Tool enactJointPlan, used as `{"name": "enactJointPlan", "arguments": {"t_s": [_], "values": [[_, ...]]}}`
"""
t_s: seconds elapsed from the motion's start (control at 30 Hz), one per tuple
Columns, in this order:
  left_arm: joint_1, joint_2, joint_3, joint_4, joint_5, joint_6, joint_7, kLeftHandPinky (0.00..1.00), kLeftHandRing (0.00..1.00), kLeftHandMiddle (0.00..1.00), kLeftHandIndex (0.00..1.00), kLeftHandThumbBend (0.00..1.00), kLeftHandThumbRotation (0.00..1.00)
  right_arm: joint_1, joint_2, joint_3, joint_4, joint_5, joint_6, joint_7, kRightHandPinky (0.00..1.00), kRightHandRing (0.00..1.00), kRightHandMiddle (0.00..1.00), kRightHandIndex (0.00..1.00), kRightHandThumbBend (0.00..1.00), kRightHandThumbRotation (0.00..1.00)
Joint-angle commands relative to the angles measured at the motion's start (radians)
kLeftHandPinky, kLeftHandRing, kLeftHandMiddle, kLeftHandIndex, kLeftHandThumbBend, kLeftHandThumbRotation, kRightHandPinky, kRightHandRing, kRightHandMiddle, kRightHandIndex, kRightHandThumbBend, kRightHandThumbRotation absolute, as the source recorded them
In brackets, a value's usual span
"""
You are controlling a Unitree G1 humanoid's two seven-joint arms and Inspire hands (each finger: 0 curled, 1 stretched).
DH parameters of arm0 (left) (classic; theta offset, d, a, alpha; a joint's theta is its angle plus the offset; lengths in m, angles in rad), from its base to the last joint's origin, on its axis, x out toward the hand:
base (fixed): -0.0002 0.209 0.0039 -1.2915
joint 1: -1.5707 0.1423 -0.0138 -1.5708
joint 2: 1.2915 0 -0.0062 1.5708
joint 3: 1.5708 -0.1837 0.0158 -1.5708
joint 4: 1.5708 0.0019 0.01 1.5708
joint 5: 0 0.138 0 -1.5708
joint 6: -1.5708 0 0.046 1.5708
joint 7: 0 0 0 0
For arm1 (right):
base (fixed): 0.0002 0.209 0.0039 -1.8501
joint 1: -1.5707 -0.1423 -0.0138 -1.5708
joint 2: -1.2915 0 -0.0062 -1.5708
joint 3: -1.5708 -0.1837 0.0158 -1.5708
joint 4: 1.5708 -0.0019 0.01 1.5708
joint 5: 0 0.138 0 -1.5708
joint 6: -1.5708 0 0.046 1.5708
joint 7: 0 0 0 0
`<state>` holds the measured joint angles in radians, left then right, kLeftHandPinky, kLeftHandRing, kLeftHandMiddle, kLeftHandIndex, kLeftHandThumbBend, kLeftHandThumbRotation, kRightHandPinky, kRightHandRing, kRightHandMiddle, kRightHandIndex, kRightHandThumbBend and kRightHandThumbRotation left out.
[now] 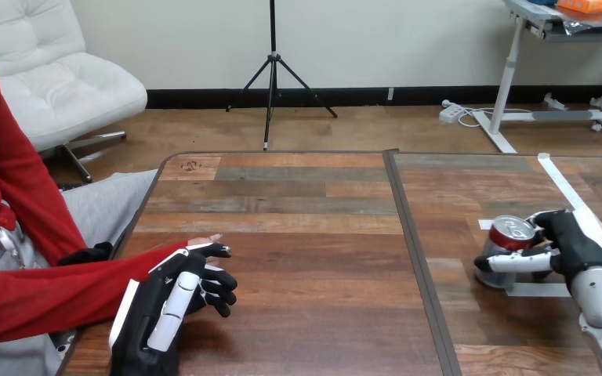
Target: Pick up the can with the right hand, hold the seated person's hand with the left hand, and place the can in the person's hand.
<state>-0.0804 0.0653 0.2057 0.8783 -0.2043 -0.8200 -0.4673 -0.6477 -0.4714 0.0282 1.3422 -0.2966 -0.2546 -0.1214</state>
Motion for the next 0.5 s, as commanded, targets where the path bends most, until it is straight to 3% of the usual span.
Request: {"name": "enactJointPlan", "arguments": {"t_s": [0.0, 0.47], "values": [[-0.065, 0.008, -0.006, 0.009, -0.002, -0.020, -0.005, 0.31, 0.40, 0.46, 0.60, 0.68, 0.78, -0.041, 0.002, 0.005, -0.013, -0.006, -0.036, -0.024, 0.39, 0.43, 0.45, 0.46, 0.81, 0.00], [-0.067, 0.010, -0.005, 0.013, -0.004, -0.020, -0.007, 0.31, 0.40, 0.45, 0.60, 0.69, 0.78, -0.045, -0.001, 0.008, -0.026, -0.008, -0.087, -0.012, 0.35, 0.40, 0.44, 0.46, 0.82, 0.00]]}}
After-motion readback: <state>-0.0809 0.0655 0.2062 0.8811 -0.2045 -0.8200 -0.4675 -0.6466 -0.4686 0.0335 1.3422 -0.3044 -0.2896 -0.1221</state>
